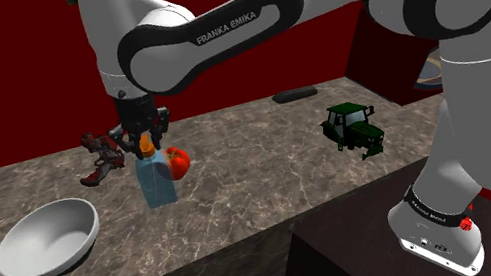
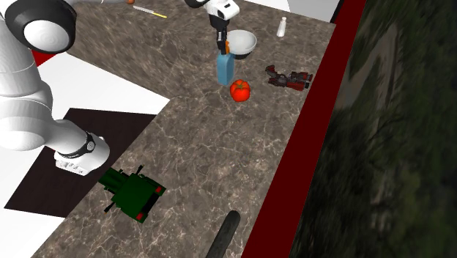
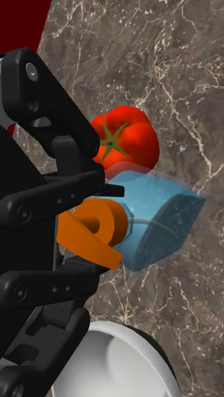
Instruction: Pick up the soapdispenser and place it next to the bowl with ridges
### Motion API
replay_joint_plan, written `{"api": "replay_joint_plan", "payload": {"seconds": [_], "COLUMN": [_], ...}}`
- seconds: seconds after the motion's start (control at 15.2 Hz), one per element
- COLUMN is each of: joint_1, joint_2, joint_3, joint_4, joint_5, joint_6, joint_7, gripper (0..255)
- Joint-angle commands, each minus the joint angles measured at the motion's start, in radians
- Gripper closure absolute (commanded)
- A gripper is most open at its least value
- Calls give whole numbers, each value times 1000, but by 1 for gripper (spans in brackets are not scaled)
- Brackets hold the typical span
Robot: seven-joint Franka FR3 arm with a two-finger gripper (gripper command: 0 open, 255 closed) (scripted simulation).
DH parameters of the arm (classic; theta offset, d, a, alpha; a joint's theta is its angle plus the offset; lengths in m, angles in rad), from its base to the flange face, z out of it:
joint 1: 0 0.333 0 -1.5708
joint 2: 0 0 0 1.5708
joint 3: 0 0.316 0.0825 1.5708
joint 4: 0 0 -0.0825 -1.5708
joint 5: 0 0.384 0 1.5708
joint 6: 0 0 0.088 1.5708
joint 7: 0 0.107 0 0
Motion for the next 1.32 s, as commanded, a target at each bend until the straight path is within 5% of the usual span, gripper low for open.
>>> {"api": "replay_joint_plan", "payload": {"seconds": [0.0, 0.4, 0.46, 1.25], "joint_1": [-1, -1, -1, 0], "joint_2": [4, 4, 4, -34], "joint_3": [-1, -1, -1, 6], "joint_4": [-10, -9, -10, 60], "joint_5": [-1, -1, -1, 12], "joint_6": [15, 14, 15, -92], "joint_7": [0, 0, 0, -10], "gripper": [255, 255, 0, 0]}}
